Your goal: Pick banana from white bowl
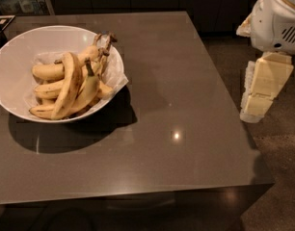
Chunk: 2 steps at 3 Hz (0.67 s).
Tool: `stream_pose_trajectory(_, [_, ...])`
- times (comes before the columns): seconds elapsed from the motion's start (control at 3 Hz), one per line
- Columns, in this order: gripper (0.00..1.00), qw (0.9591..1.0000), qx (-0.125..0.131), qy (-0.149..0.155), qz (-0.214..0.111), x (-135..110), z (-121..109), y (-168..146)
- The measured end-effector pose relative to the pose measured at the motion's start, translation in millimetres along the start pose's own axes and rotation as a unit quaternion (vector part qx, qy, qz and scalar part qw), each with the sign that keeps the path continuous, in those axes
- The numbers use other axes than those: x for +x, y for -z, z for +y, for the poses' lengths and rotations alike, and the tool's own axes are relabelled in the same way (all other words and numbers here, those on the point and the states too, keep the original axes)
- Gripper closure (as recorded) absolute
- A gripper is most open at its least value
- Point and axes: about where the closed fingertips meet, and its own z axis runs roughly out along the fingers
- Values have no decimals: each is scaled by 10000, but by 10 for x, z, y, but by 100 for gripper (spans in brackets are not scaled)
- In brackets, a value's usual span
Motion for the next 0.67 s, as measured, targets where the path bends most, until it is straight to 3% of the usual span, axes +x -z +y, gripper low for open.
stream_pose_trajectory(0.33, [0, 9988, -62, 473, 117, -268, 54, -5])
stream_pose_trajectory(0.67, [0, 9988, 57, 479, 50, -310, 21, 30])
